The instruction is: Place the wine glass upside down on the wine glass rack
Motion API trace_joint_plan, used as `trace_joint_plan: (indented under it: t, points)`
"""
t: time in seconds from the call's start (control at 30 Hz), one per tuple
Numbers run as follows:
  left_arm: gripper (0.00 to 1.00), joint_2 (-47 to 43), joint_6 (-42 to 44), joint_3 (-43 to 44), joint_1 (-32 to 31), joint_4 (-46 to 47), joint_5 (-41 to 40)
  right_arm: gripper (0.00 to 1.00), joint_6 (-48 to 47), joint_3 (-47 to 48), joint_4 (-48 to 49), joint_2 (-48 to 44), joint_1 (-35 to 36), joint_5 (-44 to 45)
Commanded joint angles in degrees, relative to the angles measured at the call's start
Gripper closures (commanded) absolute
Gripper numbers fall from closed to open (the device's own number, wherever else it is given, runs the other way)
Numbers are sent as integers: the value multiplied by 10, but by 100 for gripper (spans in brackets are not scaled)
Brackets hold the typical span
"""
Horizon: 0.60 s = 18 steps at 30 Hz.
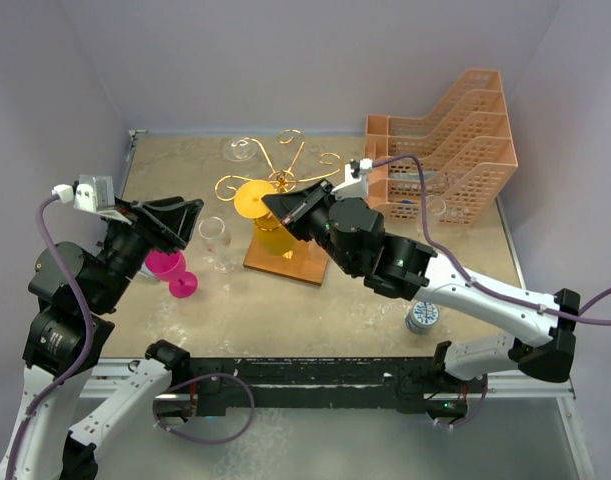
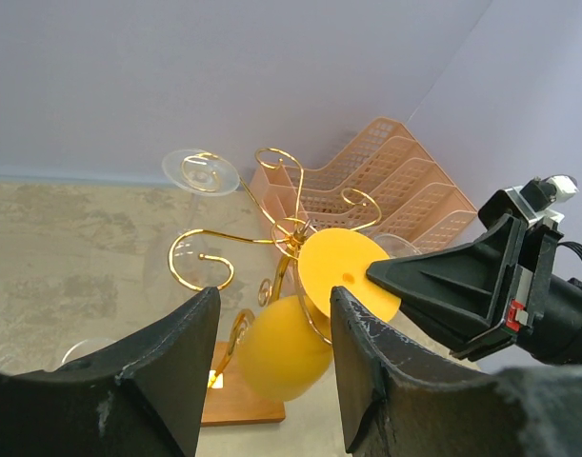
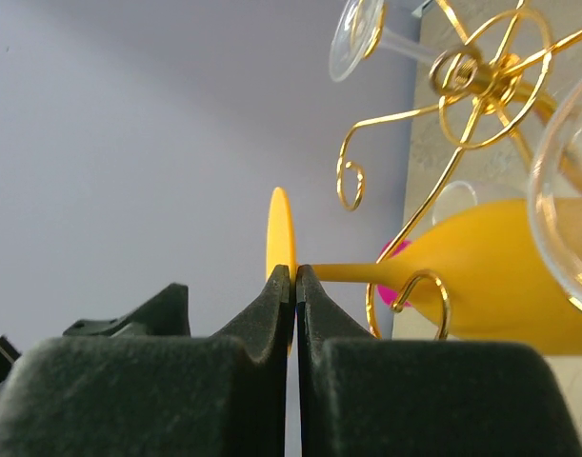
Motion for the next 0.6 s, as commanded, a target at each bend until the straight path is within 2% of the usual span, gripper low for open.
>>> trace_joint_plan:
  t: [0.0,0.57]
  points:
    - [53,1,3,11,2,21,-6,100,-3,-3,57,-10,-3,-41]
    - [53,-1,8,12,2,13,-16,100,-14,-46,35,-64,-5,-85]
